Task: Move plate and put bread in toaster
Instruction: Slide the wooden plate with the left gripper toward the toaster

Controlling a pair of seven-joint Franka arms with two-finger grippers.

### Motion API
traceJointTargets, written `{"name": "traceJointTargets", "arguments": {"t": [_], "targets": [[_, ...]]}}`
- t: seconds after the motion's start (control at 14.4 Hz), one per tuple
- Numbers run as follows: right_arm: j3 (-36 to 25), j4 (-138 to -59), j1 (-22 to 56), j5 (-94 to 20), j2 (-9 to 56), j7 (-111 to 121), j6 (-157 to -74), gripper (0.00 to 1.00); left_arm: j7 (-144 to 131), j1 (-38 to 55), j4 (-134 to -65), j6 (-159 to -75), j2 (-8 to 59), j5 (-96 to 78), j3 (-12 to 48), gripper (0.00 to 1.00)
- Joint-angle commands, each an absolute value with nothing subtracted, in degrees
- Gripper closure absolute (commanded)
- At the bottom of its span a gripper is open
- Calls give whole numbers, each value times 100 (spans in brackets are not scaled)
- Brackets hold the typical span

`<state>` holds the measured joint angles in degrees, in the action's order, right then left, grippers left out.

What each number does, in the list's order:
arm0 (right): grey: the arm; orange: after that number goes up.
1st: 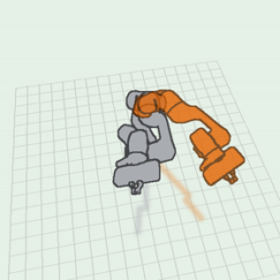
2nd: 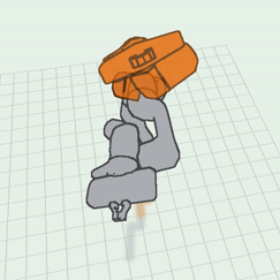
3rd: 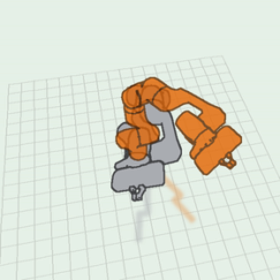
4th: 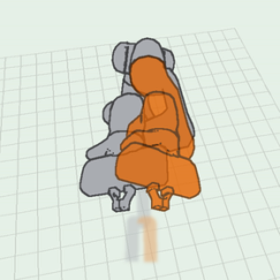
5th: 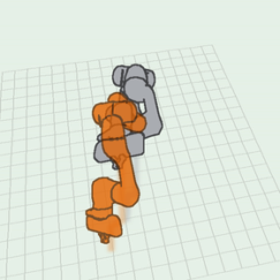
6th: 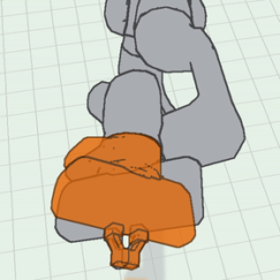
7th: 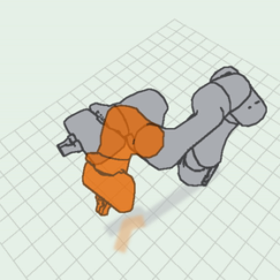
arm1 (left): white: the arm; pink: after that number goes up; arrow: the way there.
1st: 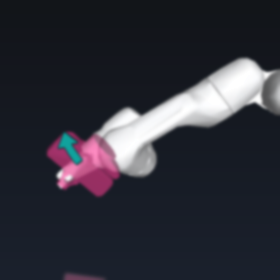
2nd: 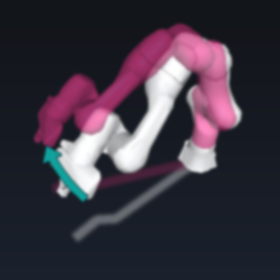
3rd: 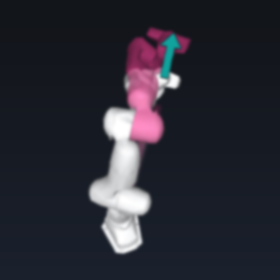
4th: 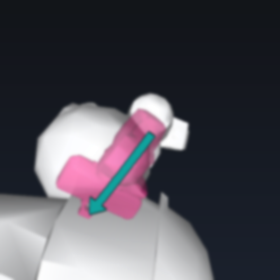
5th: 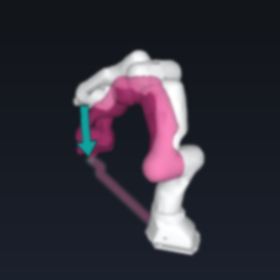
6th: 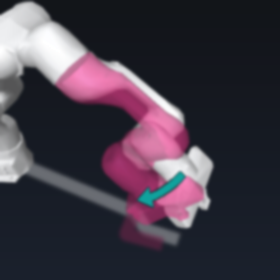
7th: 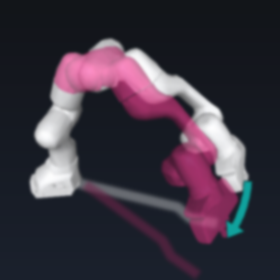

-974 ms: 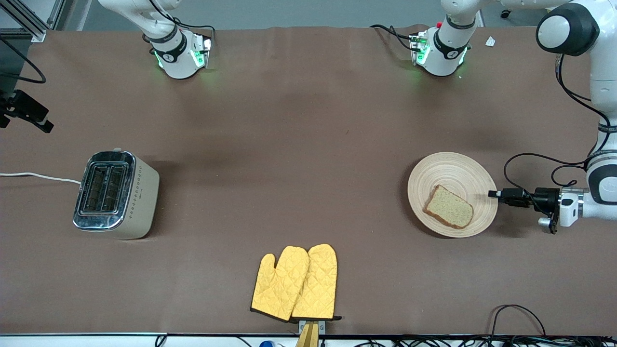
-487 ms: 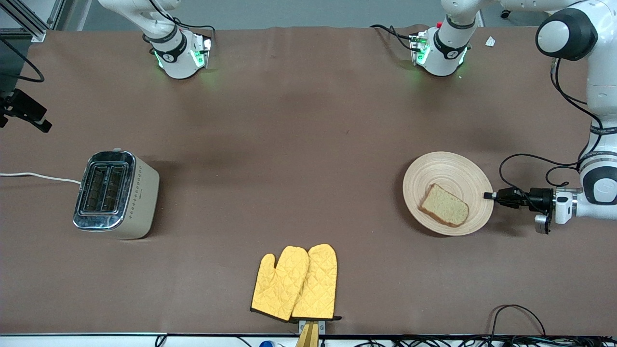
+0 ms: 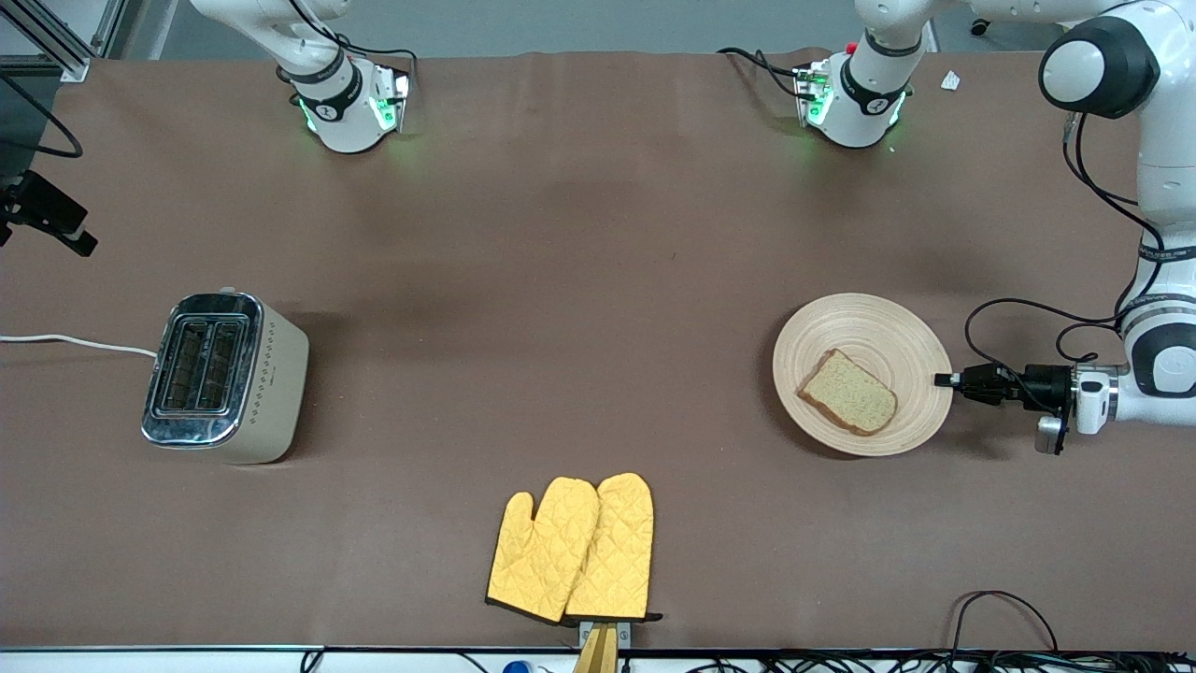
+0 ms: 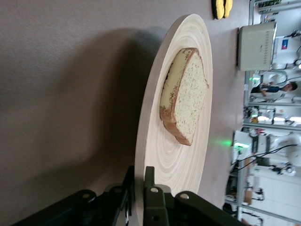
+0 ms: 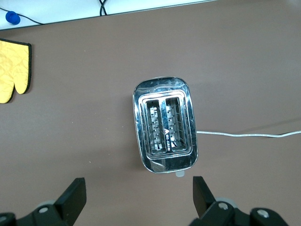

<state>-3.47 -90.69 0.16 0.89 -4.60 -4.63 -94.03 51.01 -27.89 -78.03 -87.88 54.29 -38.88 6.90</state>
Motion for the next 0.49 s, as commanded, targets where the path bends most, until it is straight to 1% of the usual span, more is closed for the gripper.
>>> {"name": "traceJointTargets", "arguments": {"t": [0.0,0.14,0.42], "targets": [[-369,-8991,9,0,-431,-439,-9352,0,4615,-2830,-7813,-8210,5300,-4436,712,100],[-369,-8991,9,0,-431,-448,-9352,0,4553,-2752,-7831,-8252,5326,-4657,703,100],[-369,-8991,9,0,-431,-466,-9352,0,4465,-2164,-7849,-8639,5309,-4913,703,100]]}}
